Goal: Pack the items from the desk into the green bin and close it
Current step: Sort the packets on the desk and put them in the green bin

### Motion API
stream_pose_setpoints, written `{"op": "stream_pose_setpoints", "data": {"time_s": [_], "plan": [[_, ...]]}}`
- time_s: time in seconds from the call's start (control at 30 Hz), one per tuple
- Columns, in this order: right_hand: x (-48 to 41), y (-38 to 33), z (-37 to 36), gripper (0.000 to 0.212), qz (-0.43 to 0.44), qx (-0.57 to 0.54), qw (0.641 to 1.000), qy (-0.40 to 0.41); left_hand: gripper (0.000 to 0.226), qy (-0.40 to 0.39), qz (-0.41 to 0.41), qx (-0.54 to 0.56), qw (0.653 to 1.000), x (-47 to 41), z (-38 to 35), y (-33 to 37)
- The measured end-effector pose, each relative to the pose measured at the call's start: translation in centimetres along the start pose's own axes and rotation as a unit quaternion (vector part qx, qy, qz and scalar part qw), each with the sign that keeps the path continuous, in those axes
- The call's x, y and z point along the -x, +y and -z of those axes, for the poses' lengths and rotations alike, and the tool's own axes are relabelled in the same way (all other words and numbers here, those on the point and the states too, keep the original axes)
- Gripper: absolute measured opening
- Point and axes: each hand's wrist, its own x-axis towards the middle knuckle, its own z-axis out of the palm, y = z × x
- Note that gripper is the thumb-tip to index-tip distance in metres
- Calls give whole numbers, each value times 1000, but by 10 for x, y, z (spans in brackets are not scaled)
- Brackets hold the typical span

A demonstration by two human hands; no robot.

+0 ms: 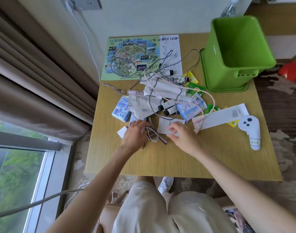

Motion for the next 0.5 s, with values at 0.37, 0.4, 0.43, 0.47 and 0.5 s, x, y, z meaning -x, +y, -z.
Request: {"op": "stream_pose_setpoints", "data": {"time_s": [0.37,0.4,0.43,0.47,0.5], "plan": [[4,2,-21,8,2,107,994,-4,35,7,-24,-44,999,3,7,-7],[6,7,-17,9,2,116,993,-2,32,35,-1,-32,999,2,9,-6],[8,11,-12,9,-1,122,993,0,29,66,21,-23,997,1,10,-6],[9,14,-8,9,0,125,992,4,26,98,37,-19,994,-1,12,-5],[9,17,-5,10,1,126,992,10,24,126,43,-23,991,-4,14,-4]]}}
